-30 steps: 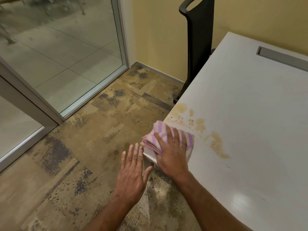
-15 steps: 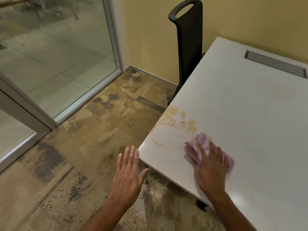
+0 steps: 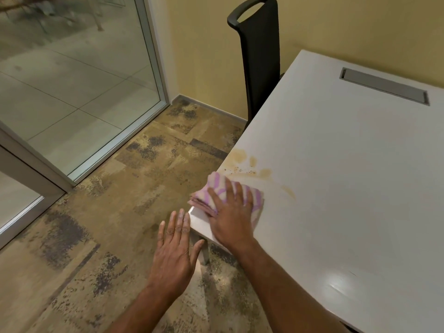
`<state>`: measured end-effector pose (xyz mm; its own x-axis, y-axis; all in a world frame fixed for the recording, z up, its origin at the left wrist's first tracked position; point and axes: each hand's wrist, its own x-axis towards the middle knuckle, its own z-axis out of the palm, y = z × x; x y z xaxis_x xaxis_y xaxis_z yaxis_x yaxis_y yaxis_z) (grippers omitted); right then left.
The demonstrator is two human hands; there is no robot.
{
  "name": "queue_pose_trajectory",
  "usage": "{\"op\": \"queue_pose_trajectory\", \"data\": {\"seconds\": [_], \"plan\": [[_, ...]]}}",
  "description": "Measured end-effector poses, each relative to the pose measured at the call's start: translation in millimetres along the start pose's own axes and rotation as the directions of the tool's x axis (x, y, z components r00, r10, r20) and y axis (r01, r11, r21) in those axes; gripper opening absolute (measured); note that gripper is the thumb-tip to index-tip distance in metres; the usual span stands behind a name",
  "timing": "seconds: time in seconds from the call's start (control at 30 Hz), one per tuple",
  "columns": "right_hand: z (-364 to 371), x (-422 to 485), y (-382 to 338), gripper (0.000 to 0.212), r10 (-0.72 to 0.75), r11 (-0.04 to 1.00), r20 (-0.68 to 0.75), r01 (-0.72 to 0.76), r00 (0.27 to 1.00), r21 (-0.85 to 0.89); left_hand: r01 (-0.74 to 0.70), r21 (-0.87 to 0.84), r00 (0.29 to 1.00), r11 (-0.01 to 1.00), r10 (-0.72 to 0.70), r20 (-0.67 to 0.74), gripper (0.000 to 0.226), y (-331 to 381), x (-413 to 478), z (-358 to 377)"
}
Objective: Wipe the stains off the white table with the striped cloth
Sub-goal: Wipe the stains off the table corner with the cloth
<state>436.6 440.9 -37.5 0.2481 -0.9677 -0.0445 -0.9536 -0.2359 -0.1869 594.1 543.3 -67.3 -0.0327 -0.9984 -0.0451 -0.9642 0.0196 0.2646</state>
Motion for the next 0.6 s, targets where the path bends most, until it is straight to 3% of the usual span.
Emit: {"op": "queue_pose_trajectory", "data": {"seconds": [0.1,0.17,0.27,0.37,0.47,0.6], "plan": [[-1,-27,5,0.065,-0.116,0.992,0.028,0.115,0.993,0.042,0.002,0.017,1.0,1.0,-0.002,0.003,0.077,1,-1,-1],[-3,-54,17,0.065,-0.107,0.992,-0.004,0.107,0.994,0.071,0.003,0.014,1.0,1.0,-0.003,0.001,0.077,2,0,-3],[-5,-85,51,0.058,0.009,0.999,-0.11,-0.003,0.994,0.051,0.006,-0.012,1.0,1.0,-0.006,0.0,0.078,5,1,-4],[-10,-89,84,0.062,0.209,0.976,-0.152,-0.215,0.966,-0.026,-0.012,-0.034,1.0,0.999,0.012,-0.006,0.078,8,1,-5],[-16,-62,96,0.058,0.4,0.915,-0.112,-0.404,0.91,-0.015,-0.016,-0.033,1.0,0.999,0.015,-0.01,0.077,9,4,-7],[-21,-9,85,0.059,0.477,0.879,-0.091,-0.476,0.874,0.03,-0.021,-0.062,0.999,0.998,0.018,-0.041,0.074,9,7,-6]]}}
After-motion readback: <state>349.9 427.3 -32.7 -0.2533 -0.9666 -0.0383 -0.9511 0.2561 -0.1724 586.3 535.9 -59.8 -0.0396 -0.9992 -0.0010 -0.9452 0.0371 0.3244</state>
